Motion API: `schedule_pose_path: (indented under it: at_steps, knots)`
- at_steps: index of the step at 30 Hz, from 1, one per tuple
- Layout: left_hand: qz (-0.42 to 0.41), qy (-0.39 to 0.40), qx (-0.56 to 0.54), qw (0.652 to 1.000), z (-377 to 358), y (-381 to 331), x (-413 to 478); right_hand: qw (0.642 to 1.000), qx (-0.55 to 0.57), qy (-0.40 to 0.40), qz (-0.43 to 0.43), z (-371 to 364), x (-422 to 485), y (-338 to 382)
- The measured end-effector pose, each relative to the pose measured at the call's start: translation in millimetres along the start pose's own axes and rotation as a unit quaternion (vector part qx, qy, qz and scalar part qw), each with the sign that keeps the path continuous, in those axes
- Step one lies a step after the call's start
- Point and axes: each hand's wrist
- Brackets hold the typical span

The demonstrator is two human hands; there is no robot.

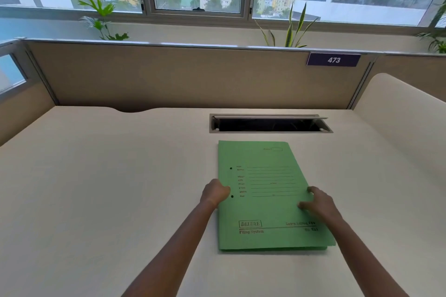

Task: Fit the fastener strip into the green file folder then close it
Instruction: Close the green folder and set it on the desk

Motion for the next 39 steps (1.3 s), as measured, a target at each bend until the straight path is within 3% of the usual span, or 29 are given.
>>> schedule_pose_path:
  at_steps: [5, 11, 15, 20, 22, 24, 26, 28, 33, 39]
  knots:
    - [0.024, 0.016, -0.045, 0.999, -2, 3, 3, 0.997, -0.076, 0.009, -0.011, -17, -2, -5]
    - [0.020, 0.028, -0.167, 0.985, -2, 4, 3, 0.996, -0.084, 0.008, -0.003, -20, -1, -6]
    - [-0.011, 0.040, -0.273, 0.961, 8, -2, -1, 0.999, -0.041, 0.010, 0.008, -12, 4, -8]
    - [-0.038, -0.040, -0.333, 0.941, 34, -4, -2, 0.992, 0.112, -0.055, 0.023, -10, 7, -11]
    - [-0.055, -0.055, -0.357, 0.931, 46, 2, -2, 0.965, 0.260, -0.021, -0.019, -9, 5, -8]
    - [-0.067, -0.056, -0.386, 0.918, 57, 9, -3, 0.911, 0.400, 0.072, -0.063, -6, 1, -4]
    - [-0.070, -0.052, -0.418, 0.904, 67, 16, -1, 0.865, 0.469, 0.163, -0.079, -7, -3, 3]
    - [-0.066, -0.051, -0.439, 0.894, 77, 21, 0, 0.851, 0.478, 0.207, -0.065, -9, -6, 12]
    - [-0.058, -0.066, -0.399, 0.913, 101, 26, 6, 0.857, 0.479, 0.192, 0.006, -27, -1, 46]
    - [-0.041, -0.103, -0.226, 0.968, 118, 39, 24, 0.857, 0.500, 0.123, 0.029, -57, 14, 91]
Point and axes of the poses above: each hand's wrist, its own x-axis towards the middle knuckle, its own z-axis out of the back of the hand, y = z × x, and after that the axes turned 14 degrees about x, right-handed
